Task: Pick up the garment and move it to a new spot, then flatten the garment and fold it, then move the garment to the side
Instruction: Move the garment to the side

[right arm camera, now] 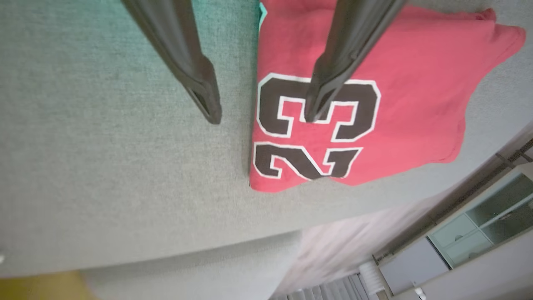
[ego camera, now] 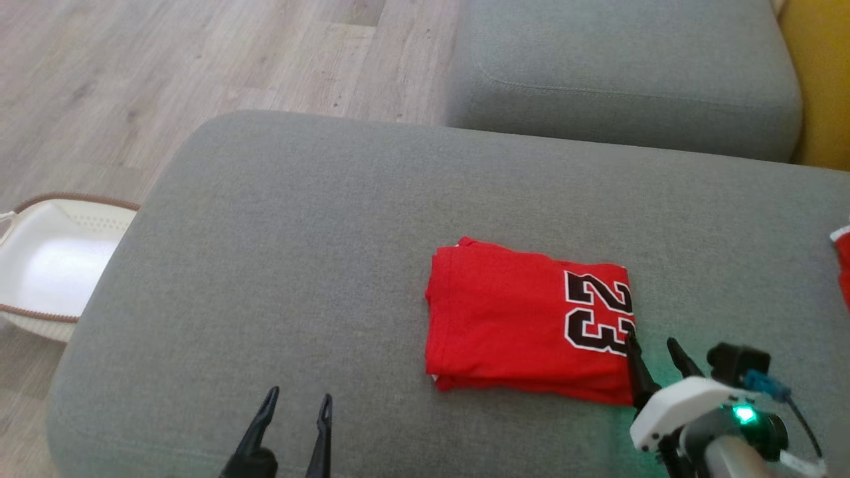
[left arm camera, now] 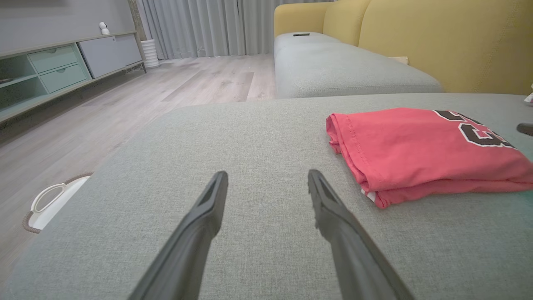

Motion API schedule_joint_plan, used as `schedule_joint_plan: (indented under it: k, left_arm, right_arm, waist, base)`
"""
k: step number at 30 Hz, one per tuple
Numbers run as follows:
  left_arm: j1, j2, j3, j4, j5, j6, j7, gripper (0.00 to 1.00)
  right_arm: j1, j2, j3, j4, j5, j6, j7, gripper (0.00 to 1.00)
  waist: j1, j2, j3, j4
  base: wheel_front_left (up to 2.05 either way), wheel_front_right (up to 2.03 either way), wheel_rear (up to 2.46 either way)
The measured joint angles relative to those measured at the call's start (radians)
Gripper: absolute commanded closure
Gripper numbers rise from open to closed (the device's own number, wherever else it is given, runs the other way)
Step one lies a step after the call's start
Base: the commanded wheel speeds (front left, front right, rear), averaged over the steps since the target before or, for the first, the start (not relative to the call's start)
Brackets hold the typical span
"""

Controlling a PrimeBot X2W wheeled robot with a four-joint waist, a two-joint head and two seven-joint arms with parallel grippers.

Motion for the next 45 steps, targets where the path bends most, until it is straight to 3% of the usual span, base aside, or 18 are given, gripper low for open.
schedule_joint_plan:
  k: [10,15,16,18,19,20,25,32,39,45]
  left_arm:
    - [-0.023,0.002,-0.023,0.004,0.0,0.001,0.0,0.0]
    - [-0.042,0.002,-0.034,0.006,-0.003,0.001,0.0,0.0]
    - [-0.043,0.002,-0.037,0.006,-0.003,0.001,0.0,0.0]
    - [-0.05,0.002,-0.043,0.007,-0.003,0.001,0.0,0.0]
    - [-0.057,0.002,-0.044,0.007,-0.003,0.002,0.0,0.0]
    - [-0.065,0.001,-0.046,0.007,-0.003,0.001,0.0,0.0]
    - [-0.119,-0.002,-0.058,-0.003,-0.011,0.0,0.0,0.0]
    - [-0.197,-0.008,-0.084,-0.043,-0.01,-0.007,0.0,0.0]
    - [-0.282,-0.013,-0.113,-0.081,-0.008,-0.019,-0.003,0.0]
    - [-0.344,-0.015,-0.127,-0.103,-0.006,-0.023,-0.003,0.0]
  right_arm:
    - [-0.16,-0.031,-0.029,0.211,0.039,0.0,0.114,0.0]
    - [-0.195,-0.032,0.015,0.261,0.075,0.0,0.148,0.01]
    - [-0.203,-0.032,0.029,0.267,0.085,0.0,0.153,0.08]
    - [-0.223,-0.033,0.061,0.267,0.11,0.0,0.167,0.58]
    - [-0.235,-0.034,0.082,0.267,0.12,0.0,0.176,0.71]
    - [-0.247,-0.035,0.101,0.267,0.13,0.0,0.182,1.0]
    - [-0.309,-0.095,0.169,0.25,0.141,0.0,0.166,1.0]
    - [-0.43,-0.231,0.159,0.213,0.082,0.0,0.158,1.0]
    - [-0.527,-0.35,0.067,0.131,0.008,0.0,0.206,1.0]
    - [-0.579,-0.409,-0.051,0.041,-0.052,0.0,0.265,1.0]
  waist:
    - [0.0,0.0,0.03,0.028]
    - [0.0,0.0,0.052,0.032]
    - [0.0,0.0,0.059,0.031]
    - [0.0,0.0,0.074,0.028]
    - [0.0,0.0,0.082,0.026]
    - [0.0,0.0,0.091,0.023]
    - [0.0,0.0,0.153,-0.003]
    - [0.0002,0.0,0.232,-0.071]
    - [0.0002,0.0,0.306,-0.172]
    - [0.0001,0.0,0.373,-0.248]
  base:
    - [0.0,0.0,0.0]
    - [0.0,0.0,0.0]
    - [0.0,0.0,0.0]
    - [0.0,0.0,0.0]
    - [0.0,0.0,0.0]
    - [0.0,0.0,0.0]
    - [0.0,0.0,0.0]
    - [0.0,0.0,0.0]
    - [0.0,0.0,0.0]
    - [0.0,0.0,0.0]
